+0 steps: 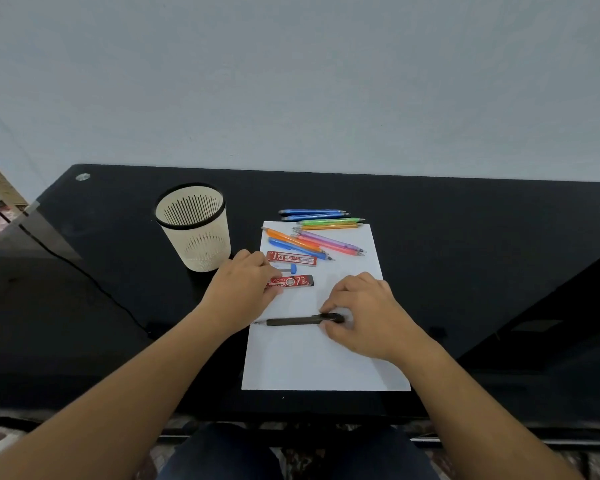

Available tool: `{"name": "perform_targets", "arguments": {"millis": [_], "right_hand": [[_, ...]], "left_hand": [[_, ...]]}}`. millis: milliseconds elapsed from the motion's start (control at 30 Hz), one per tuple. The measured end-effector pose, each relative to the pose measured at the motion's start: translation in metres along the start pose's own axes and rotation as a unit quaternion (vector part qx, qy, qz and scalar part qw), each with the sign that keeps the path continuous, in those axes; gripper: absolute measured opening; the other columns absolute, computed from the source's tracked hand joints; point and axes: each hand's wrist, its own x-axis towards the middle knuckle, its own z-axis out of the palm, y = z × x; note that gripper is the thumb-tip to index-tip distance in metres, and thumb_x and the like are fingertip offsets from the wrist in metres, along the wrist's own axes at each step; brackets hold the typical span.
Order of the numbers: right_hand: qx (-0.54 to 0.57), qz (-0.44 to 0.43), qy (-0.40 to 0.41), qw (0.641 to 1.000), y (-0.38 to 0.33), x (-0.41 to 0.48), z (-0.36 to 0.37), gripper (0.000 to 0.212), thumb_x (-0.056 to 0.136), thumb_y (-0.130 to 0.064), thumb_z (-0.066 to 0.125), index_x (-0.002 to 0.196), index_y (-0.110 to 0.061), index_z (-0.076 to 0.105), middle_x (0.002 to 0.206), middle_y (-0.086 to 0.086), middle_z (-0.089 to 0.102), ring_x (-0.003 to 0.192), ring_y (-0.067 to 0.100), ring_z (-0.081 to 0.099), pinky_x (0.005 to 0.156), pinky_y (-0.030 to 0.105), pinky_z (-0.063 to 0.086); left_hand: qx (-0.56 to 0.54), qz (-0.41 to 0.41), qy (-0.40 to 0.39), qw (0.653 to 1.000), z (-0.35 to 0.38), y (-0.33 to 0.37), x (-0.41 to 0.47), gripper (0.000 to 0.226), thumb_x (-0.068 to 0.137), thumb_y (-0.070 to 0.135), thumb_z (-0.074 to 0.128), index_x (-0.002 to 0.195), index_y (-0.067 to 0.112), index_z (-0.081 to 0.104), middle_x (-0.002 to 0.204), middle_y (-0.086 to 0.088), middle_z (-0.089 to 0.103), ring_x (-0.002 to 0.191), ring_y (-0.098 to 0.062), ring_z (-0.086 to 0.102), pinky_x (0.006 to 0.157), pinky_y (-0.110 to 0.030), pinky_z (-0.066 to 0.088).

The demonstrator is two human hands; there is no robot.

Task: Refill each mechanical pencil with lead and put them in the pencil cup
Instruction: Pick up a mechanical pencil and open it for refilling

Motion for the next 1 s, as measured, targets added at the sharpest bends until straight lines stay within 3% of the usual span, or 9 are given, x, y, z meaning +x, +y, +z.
{"name": "perform_targets", "arguments": {"millis": [167, 333, 567, 633, 767, 1000], "right_hand": [[-0.003, 0.034, 0.028, 0.999, -0.002, 0.007, -0.005, 0.035, 0.089, -0.049, 0.055, 0.122, -0.037, 0.055, 0.125, -0.018, 0.050, 0.119, 0.005, 0.036, 0.103, 0.030, 0.024], [0.001, 0.058, 0.026, 0.998, -0.007, 0.016, -0.013, 0.053, 0.090, -0.047, 0.055, 0.139, -0.034, 0.041, 0.140, -0.012, 0.045, 0.129, 0.008, 0.034, 0.107, 0.032, 0.031], [0.014, 0.045, 0.047, 0.998, -0.012, 0.013, -0.017, 0.039, 0.093, -0.039, 0.054, 0.131, -0.027, 0.053, 0.129, -0.008, 0.055, 0.118, 0.006, 0.045, 0.098, 0.021, 0.037], [0.015, 0.046, 0.063, 0.997, -0.013, 0.010, -0.017, 0.040, 0.093, -0.038, 0.054, 0.131, -0.027, 0.053, 0.129, -0.008, 0.055, 0.119, 0.006, 0.045, 0.099, 0.020, 0.036], [0.022, 0.043, 0.086, 0.995, -0.014, 0.006, -0.019, 0.041, 0.092, -0.036, 0.055, 0.132, -0.026, 0.053, 0.130, -0.007, 0.055, 0.121, 0.006, 0.044, 0.102, 0.021, 0.035], [0.020, 0.044, 0.055, 0.997, -0.019, -0.003, -0.025, 0.042, 0.093, -0.034, 0.054, 0.134, -0.026, 0.051, 0.132, -0.006, 0.054, 0.122, 0.008, 0.045, 0.105, 0.024, 0.035]], "left_hand": [[0.030, -0.007, -0.007, 0.999, 0.001, 0.006, 0.002, 0.047, 0.097, 0.049, 0.044, 0.139, 0.028, 0.045, 0.137, 0.007, 0.046, 0.122, -0.013, 0.038, 0.103, -0.029, 0.035], [0.008, 0.001, 0.017, 1.000, -0.001, 0.015, -0.006, 0.042, 0.099, 0.048, 0.040, 0.137, 0.031, 0.041, 0.139, 0.009, 0.045, 0.128, -0.012, 0.036, 0.107, -0.033, 0.025], [-0.017, 0.018, 0.064, 0.998, -0.004, 0.020, -0.015, 0.042, 0.097, 0.048, 0.043, 0.137, 0.033, 0.042, 0.137, 0.011, 0.047, 0.128, -0.011, 0.036, 0.105, -0.032, 0.021], [-0.018, 0.035, 0.091, 0.995, -0.007, 0.021, -0.018, 0.044, 0.094, 0.046, 0.051, 0.134, 0.029, 0.050, 0.132, 0.008, 0.054, 0.124, -0.015, 0.045, 0.104, -0.037, 0.027], [0.004, 0.074, 0.171, 0.982, -0.008, 0.019, -0.021, 0.039, 0.074, 0.037, 0.077, 0.107, 0.018, 0.069, 0.100, -0.002, 0.070, 0.092, -0.023, 0.065, 0.079, -0.043, 0.049], [0.009, 0.106, 0.226, 0.968, -0.005, 0.022, -0.031, 0.039, 0.073, 0.036, 0.077, 0.105, 0.014, 0.070, 0.101, -0.004, 0.070, 0.091, -0.024, 0.065, 0.076, -0.039, 0.047]]}}
